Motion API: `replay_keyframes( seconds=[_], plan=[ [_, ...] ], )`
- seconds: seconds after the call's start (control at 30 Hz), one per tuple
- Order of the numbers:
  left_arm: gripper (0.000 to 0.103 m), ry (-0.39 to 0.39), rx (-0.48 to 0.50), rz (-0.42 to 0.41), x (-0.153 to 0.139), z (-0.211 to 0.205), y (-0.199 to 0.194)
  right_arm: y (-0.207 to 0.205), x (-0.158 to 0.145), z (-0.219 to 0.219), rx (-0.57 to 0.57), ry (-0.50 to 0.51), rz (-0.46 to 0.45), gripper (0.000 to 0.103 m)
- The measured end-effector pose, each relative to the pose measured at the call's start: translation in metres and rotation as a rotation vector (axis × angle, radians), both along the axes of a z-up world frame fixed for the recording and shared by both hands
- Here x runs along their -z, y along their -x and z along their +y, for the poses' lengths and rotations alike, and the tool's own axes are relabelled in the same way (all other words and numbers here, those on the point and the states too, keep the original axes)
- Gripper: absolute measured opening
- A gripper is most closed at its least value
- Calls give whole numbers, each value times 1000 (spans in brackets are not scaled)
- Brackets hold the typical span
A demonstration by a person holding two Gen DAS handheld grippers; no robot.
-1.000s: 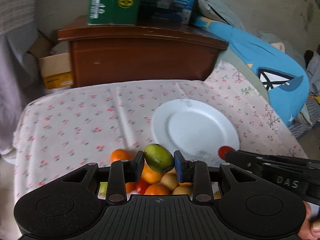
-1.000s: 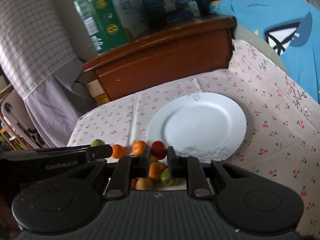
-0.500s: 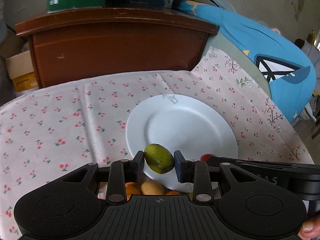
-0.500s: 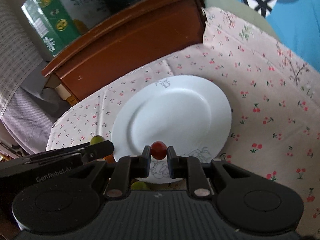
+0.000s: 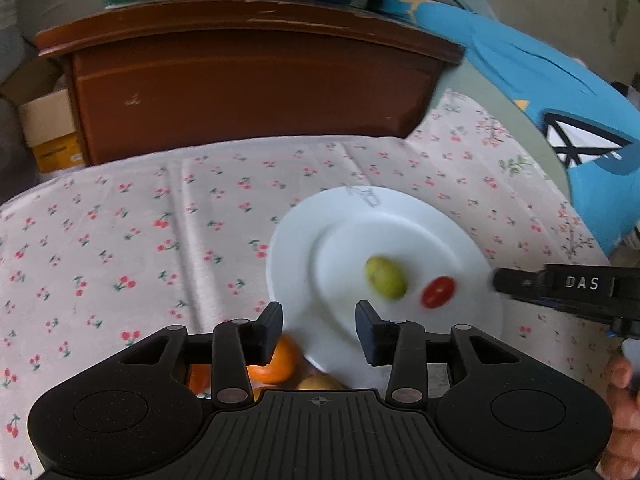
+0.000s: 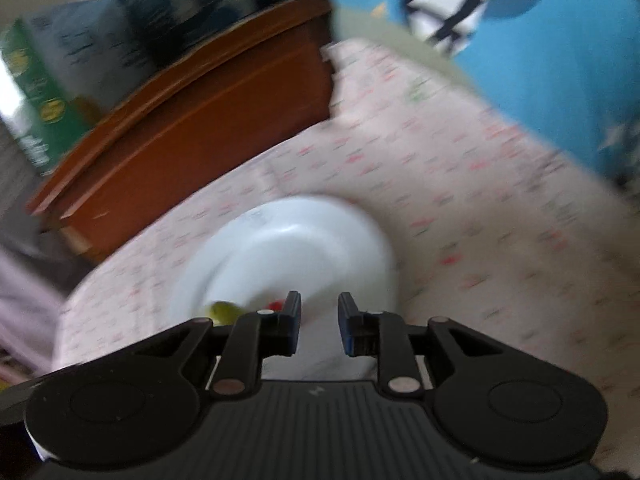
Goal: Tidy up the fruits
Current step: 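Withdraw both grippers from the plate back toward the fruit pile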
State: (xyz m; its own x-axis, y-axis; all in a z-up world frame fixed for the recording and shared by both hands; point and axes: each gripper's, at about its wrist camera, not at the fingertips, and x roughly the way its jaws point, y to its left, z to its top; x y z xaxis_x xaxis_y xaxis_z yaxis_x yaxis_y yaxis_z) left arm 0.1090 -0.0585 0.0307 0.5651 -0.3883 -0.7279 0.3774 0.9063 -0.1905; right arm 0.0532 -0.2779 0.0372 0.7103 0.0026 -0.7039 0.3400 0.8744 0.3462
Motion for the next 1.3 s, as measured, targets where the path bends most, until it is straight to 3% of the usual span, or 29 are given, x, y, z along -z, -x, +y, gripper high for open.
replay_keyframes(
  seconds=[0.07,0.13,0.27,0.47,1.23,1.3],
  plan=[
    [39,-7,-21,8,1,4,-1,0,2,-6,64,49,26,28],
    [39,-25,-32,3,1,6,-1,-1,8,-11,82,31,57,29],
    [43,-25,-58,8,-1,14,-1,-6,22,-12,46,-57,96,31],
    [46,-24,-91,3,-6,25,3,-9,26,-6,9,-37,80,41],
    [49,-40,-134,-25,-26,65,38,-6,24,16,-72,10,60,41],
    [59,-38,-135,-29,-28,69,46,2,16,24,-90,36,44,42]
  ],
)
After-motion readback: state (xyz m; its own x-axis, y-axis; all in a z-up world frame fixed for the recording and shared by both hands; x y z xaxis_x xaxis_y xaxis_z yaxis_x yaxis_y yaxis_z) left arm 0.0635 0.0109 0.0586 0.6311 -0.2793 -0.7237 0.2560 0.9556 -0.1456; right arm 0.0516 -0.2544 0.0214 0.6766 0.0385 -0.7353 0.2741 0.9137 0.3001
